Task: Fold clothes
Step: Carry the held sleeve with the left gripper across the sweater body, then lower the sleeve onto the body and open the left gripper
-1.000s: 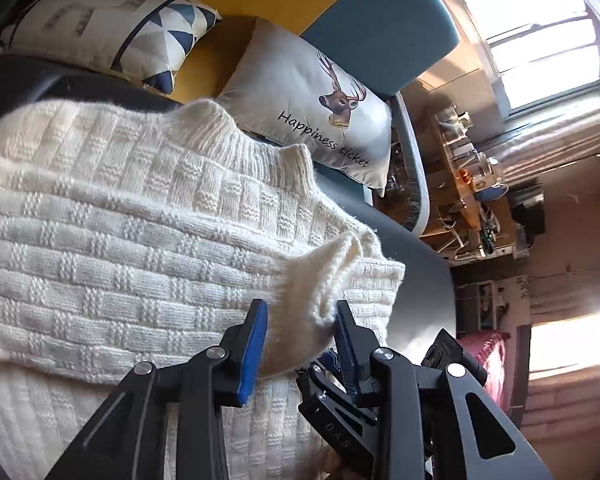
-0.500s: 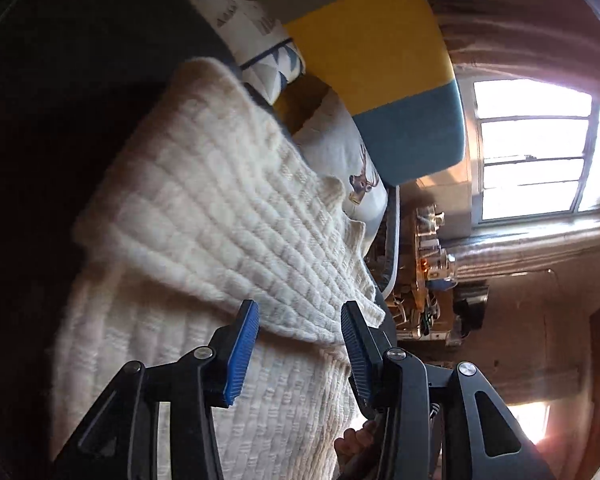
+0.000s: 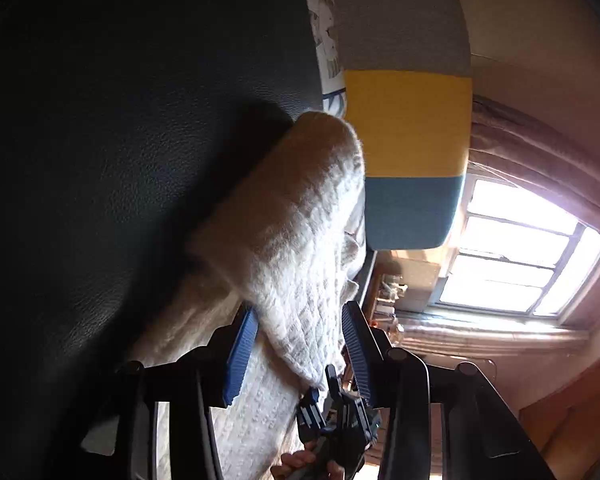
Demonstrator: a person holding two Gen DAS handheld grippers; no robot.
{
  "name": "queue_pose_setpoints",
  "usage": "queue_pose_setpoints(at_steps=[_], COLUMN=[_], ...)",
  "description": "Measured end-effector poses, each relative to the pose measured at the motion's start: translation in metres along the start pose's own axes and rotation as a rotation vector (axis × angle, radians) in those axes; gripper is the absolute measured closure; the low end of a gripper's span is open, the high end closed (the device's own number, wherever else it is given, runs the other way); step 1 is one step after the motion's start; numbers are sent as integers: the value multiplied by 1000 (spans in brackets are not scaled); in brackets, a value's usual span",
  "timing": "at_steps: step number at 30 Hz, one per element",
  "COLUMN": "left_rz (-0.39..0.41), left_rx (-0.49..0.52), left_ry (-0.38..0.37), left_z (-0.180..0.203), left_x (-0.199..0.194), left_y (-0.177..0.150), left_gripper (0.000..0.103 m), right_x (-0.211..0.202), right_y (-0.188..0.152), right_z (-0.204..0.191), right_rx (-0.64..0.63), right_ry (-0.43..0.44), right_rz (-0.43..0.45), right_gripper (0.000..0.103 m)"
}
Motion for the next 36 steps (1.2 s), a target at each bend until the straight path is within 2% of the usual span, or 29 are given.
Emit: queue_pose_setpoints(at_steps=[3, 5, 7, 8, 9, 10, 11, 13, 15, 18, 20, 22, 26, 29, 31, 33, 34, 36], left_rz=[49, 88, 114, 124, 134, 141, 145, 156, 164, 161, 155, 113, 51, 52, 60, 80, 92, 123], left_rx=[-9, -1, -2, 6, 23, 41, 60, 106, 169, 308, 404, 434, 395, 299, 231, 177, 190, 267], left_ry=[5, 1, -18, -21, -15, -8, -1, 14, 33, 62, 83, 129, 206, 203, 196, 181, 180, 195], left_z=[-4, -3, -1, 0, 2, 4, 7, 15, 27, 48, 63, 58, 30, 9, -2, -8, -6, 3], left_x=[4, 2, -1, -3, -6, -8, -10, -12, -13, -13, -11, -3, 15, 16, 16, 15, 12, 8], left_y=[9, 17, 23, 26, 29, 31, 32, 34, 34, 25, 18, 14, 11, 6, 6, 10, 11, 16], left_gripper=[59, 59, 59, 59, 62, 67, 70, 83, 89, 92, 92, 92, 92, 91, 84, 84, 84, 93], right_x=[3, 5, 4, 1, -4, -9, -13, -18, -31, -58, -70, -82, -57, -39, -28, -24, -24, -28], right_y=[-2, 0, -2, 2, 3, 6, 7, 8, 16, 30, 44, 58, 52, 41, 35, 33, 32, 35], right_z=[2, 2, -5, -6, -9, -16, -25, -47, -65, -91, -83, -75, -27, 3, 22, 28, 28, 22], right_rx=[54, 74, -15, -42, -78, -130, -184, -316, -418, -539, -514, -485, -382, -311, -264, -233, -225, -234], right_ry=[43, 37, -28, -73, -118, -158, -192, -265, -310, -354, -373, -392, -404, -388, -376, -354, -345, -318], right_rz=[-69, -97, -107, -77, -44, -10, 13, 57, 114, 218, 266, 310, 204, 141, 99, 87, 85, 97], right_gripper=[72, 72, 74, 78, 90, 96, 96, 96, 97, 97, 97, 97, 97, 97, 97, 97, 97, 97])
Point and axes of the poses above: each gripper's, at about its wrist camera, not at the fingertips, and x roughly the way its jaws point, z to its right, y to its top, the point moved 10 cm from there along x, roughly the way its jaws point, and after that the axes turned 14 degrees about -y, right-handed, at the moved point
